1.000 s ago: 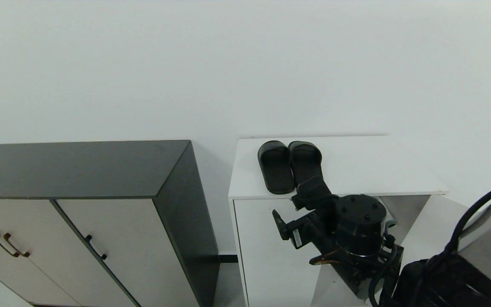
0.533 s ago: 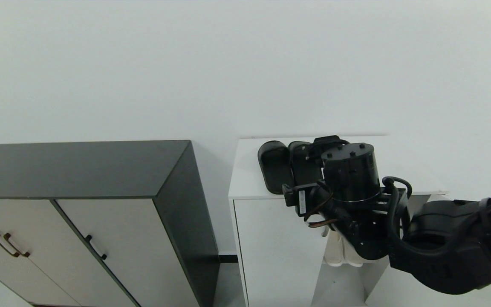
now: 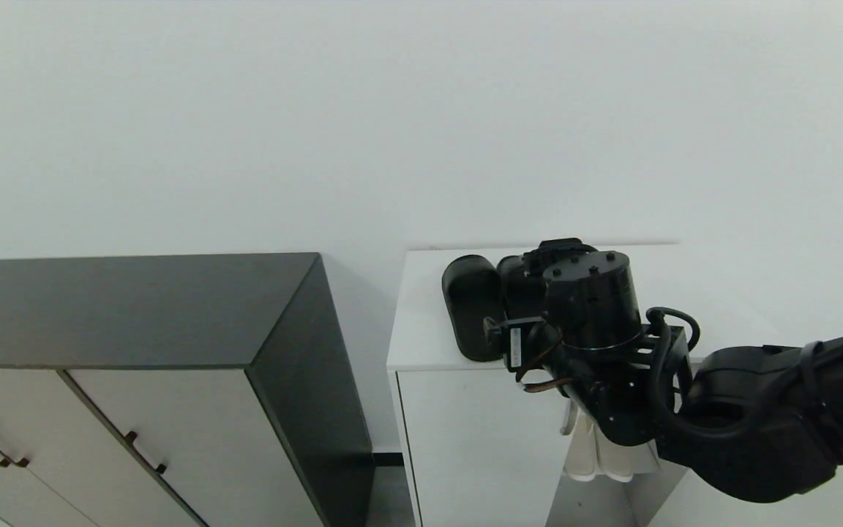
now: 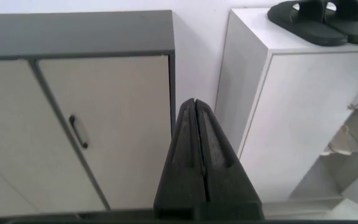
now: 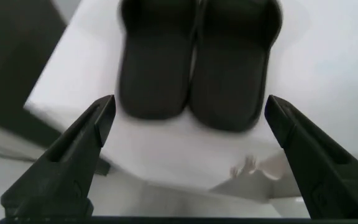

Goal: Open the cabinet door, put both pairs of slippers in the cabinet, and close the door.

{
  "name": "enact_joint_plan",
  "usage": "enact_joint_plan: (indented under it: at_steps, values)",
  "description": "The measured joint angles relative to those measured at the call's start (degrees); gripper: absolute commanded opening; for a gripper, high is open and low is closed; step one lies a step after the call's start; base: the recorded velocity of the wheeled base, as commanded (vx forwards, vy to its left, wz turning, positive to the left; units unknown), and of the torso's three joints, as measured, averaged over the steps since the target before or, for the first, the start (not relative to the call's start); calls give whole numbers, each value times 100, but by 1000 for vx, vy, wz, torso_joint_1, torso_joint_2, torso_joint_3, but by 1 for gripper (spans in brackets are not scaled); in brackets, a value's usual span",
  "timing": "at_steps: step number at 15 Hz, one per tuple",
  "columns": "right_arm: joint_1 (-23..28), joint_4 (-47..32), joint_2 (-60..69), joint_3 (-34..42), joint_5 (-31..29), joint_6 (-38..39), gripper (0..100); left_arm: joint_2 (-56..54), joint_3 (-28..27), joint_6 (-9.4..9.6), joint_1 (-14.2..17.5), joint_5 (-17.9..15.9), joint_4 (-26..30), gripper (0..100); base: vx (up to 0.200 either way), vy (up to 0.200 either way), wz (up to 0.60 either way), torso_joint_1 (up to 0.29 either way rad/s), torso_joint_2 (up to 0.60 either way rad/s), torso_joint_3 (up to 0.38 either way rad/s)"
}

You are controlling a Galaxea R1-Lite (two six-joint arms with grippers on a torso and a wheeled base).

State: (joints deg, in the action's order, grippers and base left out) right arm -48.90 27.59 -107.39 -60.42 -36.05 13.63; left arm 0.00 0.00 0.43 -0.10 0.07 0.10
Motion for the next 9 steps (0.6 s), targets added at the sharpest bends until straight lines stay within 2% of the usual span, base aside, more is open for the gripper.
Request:
enact_joint_plan:
  at_steps: [2, 9]
  values:
    - [-7, 68, -85, 9, 2, 7, 100, 0, 0, -5, -4, 0, 0, 0, 200, 0, 0, 0, 2, 7]
    - [91, 714, -636, -30, 57, -30, 100, 0, 0, -24, 0, 6, -2, 0, 0, 0, 0, 0, 0, 0]
